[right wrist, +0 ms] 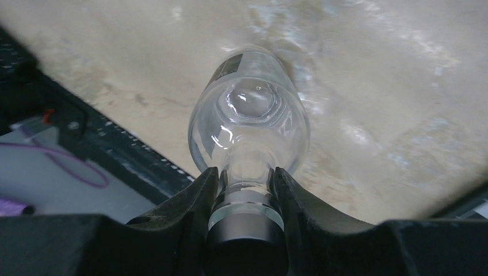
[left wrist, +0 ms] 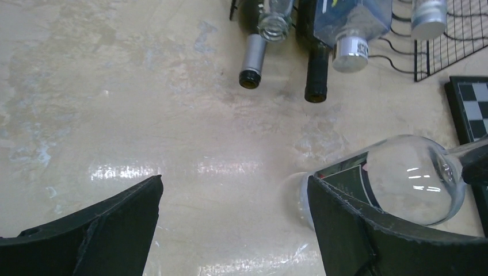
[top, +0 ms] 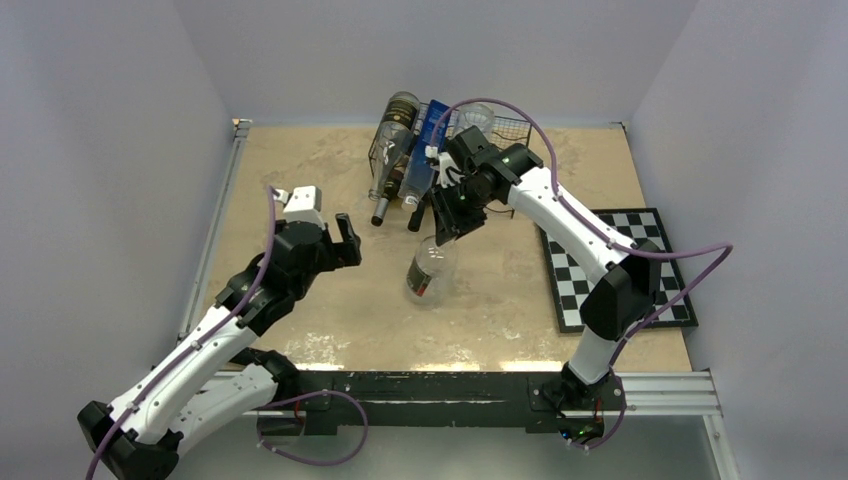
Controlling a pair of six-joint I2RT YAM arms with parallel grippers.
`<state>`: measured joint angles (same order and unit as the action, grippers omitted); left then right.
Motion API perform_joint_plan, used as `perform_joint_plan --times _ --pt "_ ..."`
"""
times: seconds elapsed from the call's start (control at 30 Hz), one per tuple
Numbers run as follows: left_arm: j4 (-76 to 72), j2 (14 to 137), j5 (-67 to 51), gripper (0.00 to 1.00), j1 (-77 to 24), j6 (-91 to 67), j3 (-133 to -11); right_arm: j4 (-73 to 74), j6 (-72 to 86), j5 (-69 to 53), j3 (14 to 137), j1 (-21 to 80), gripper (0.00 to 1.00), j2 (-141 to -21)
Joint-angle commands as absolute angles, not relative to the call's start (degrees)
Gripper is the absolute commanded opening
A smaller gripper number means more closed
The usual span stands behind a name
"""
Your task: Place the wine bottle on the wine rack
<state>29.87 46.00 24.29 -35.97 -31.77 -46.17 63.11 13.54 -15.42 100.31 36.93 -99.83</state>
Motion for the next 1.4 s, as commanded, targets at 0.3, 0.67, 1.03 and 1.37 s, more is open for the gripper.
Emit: perform_joint_plan --times 0.3,0.67,1.03,1.37 --pt "27.5 49.2 15.8 0.99 -35.0 -30.2 -45.8 19.9 31.7 -37.7 83.4 37.3 0.00 -92.5" --pt "31.9 52.3 11.5 0.99 -30.3 -33.4 -48.0 5.1 31.1 -34.5 69.0 37.4 0.00 -89.3" --pt "33.4 63.8 -21.5 0.97 -10.6 -38.4 -47.0 0.5 23.6 -29.1 56.4 37.2 0.00 -87.3" --pt "36.7 70.9 -38.2 0.96 -5.3 -38.2 -46.5 0.6 21.2 -27.1 50.6 37.3 0.00 -87.3"
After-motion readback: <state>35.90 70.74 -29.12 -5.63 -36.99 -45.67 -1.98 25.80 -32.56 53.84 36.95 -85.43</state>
